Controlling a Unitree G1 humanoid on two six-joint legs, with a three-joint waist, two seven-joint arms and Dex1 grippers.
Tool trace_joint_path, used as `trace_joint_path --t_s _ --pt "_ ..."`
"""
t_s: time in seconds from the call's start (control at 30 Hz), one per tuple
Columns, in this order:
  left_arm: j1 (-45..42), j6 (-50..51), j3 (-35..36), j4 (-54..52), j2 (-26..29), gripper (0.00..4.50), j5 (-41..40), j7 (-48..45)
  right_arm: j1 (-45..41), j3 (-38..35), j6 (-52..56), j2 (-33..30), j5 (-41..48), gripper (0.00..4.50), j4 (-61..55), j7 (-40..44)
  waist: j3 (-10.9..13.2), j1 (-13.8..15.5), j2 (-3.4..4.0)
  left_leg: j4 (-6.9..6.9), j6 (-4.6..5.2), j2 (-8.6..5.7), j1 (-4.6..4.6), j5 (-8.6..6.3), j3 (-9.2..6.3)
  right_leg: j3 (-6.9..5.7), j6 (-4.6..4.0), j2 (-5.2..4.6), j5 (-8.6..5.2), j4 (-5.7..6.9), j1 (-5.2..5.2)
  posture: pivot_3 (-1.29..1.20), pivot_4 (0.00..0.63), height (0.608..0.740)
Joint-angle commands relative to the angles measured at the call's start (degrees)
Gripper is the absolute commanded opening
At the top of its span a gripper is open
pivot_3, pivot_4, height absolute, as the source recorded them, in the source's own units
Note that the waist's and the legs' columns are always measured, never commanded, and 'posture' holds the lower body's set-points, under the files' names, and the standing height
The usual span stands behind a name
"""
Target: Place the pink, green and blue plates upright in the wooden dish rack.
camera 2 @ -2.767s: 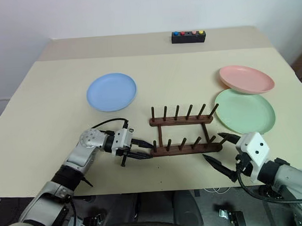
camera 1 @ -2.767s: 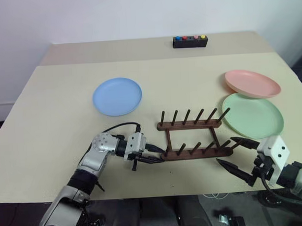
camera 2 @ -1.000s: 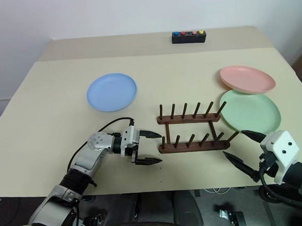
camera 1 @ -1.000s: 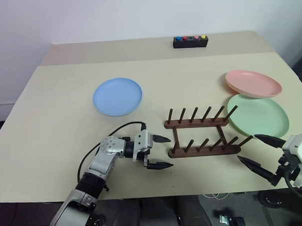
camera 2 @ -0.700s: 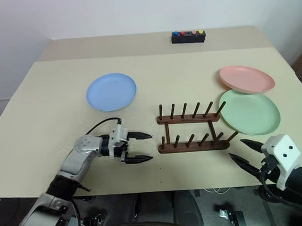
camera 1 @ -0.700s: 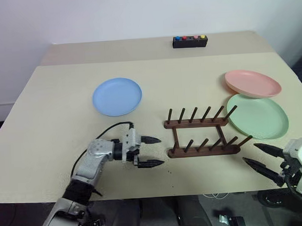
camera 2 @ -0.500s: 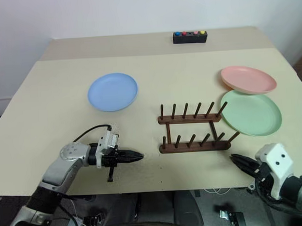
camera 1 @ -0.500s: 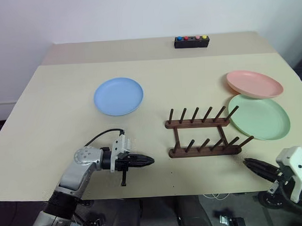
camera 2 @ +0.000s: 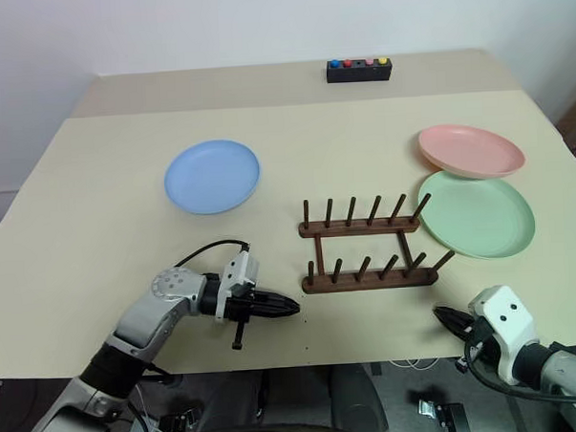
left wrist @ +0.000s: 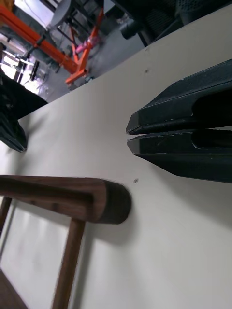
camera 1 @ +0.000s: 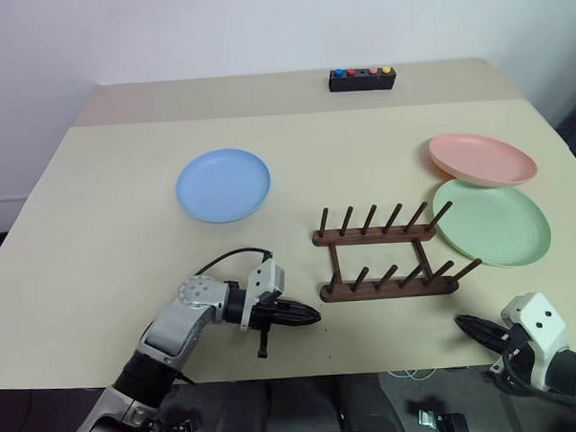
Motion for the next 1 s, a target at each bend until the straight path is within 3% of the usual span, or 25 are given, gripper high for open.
trace_joint_path --t_s 0.03,0.43,1.0 --pt "-0.62 -0.23 -1.25 0.87 -1.35 0.08 1.27 1.25 -1.31 1.32 -0.42 0.40 -0.77 0.00 -0.04 -1.25 0.00 0.03 0.00 0.01 0.00 0.00 0.01 0.00 0.00 0.00 0.00 0.00 0.00 0.00 0.02 0.00 0.150 0.740" --pt "-1.48 0.97 0.21 -0.60 -2.39 0.08 2.15 5.01 -8.15 3.37 2.51 -1.35 -1.39 0.00 0.74 -3.69 -0.01 0.05 0.01 0.03 0.00 -0.01 -0.01 0.00 -0.01 0.00 0.11 0.00 0.08 0.01 0.00 0.00 0.150 0.740" --pt "-3.08 -8.90 1.43 10.09 -4.78 0.08 5.09 8.13 -15.59 7.63 -2.67 -1.28 -4.58 0.00 8.11 -3.91 -0.03 -0.13 0.03 0.15 0.00 0.00 0.09 0.01 0.00 0.01 0.05 0.03 0.04 0.03 0.11 0.00 0.150 0.740"
